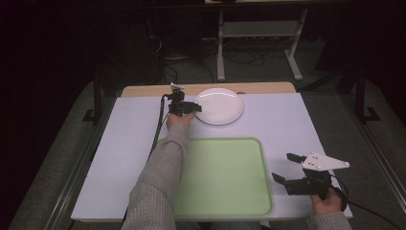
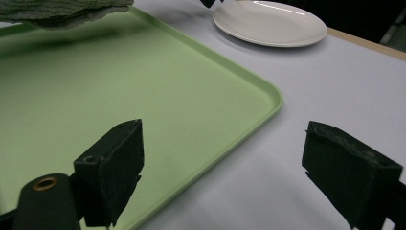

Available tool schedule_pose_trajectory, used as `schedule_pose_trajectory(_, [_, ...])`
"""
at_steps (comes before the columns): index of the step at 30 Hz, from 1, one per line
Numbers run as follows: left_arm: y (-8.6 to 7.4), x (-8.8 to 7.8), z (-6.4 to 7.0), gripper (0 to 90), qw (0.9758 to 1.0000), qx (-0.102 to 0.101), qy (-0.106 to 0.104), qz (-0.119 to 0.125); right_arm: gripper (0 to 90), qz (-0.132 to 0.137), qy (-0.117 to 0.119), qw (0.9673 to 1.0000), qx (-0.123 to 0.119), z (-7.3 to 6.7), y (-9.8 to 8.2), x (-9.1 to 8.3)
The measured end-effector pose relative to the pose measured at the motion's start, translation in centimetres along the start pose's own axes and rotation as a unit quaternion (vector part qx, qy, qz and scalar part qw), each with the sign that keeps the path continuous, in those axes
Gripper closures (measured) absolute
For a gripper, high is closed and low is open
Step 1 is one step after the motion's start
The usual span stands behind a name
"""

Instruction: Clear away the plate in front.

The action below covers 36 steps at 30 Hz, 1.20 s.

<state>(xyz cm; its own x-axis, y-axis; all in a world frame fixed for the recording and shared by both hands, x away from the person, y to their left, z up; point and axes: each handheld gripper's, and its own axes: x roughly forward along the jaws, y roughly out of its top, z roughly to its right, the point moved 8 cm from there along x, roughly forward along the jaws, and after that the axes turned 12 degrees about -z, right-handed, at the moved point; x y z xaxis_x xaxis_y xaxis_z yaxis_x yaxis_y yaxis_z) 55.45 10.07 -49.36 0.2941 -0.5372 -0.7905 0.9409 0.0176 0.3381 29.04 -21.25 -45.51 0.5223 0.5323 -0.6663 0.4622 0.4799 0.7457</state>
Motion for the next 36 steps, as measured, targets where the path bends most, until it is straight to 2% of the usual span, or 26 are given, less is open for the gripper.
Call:
schedule_pose_trajectory(3, [-0.1,0.3,-0.3,45.5,0.9988,-0.042,-0.026,0.005,13.6,0.000,0.000,1.0000,0.000,0.0,0.0,0.0])
schedule_pose_trajectory(7, [-0.2,0.7,-0.4,45.9,0.9969,-0.067,-0.041,0.003,13.6,0.002,0.001,1.0000,0.000,0.1,0.1,0.0])
schedule_pose_trajectory(12, [-0.2,1.0,-0.3,48.7,0.9934,-0.094,-0.065,0.005,13.6,0.004,0.000,1.0000,-0.001,0.0,0.1,-0.1])
schedule_pose_trajectory(18, [-0.2,1.5,-0.1,48.0,0.9915,-0.106,-0.075,0.011,13.6,0.012,-0.003,0.9999,-0.002,0.0,0.3,-0.4])
schedule_pose_trajectory(23, [-0.3,1.9,0.0,47.8,0.9870,-0.128,-0.096,0.012,13.6,0.012,-0.002,0.9999,-0.003,0.0,0.3,-0.3])
schedule_pose_trajectory(28, [-0.3,2.0,0.0,48.1,0.9828,-0.148,-0.109,0.023,13.6,0.012,-0.002,0.9999,-0.006,0.0,0.4,-0.3])
schedule_pose_trajectory(29, [-0.3,2.0,0.0,47.6,0.9792,-0.160,-0.122,0.028,13.6,0.012,-0.001,0.9999,-0.006,-0.1,0.4,-0.3])
schedule_pose_trajectory(30, [-0.3,2.0,-0.1,46.9,0.9767,-0.166,-0.132,0.030,13.6,0.011,-0.001,0.9999,-0.005,-0.1,0.4,-0.3])
schedule_pose_trajectory(31, [-0.4,2.1,-0.1,47.4,0.9759,-0.169,-0.134,0.030,13.6,0.012,-0.001,0.9999,-0.005,-0.1,0.4,-0.3])
schedule_pose_trajectory(33, [-0.5,2.1,-0.4,52.6,0.9769,-0.166,-0.130,0.031,13.6,0.012,-0.001,0.9999,-0.006,-0.1,0.4,-0.3])
schedule_pose_trajectory(36, [-0.6,2.1,-0.6,58.6,0.9773,-0.168,-0.126,0.032,13.6,0.012,-0.001,0.9999,-0.005,-0.1,0.5,-0.3])
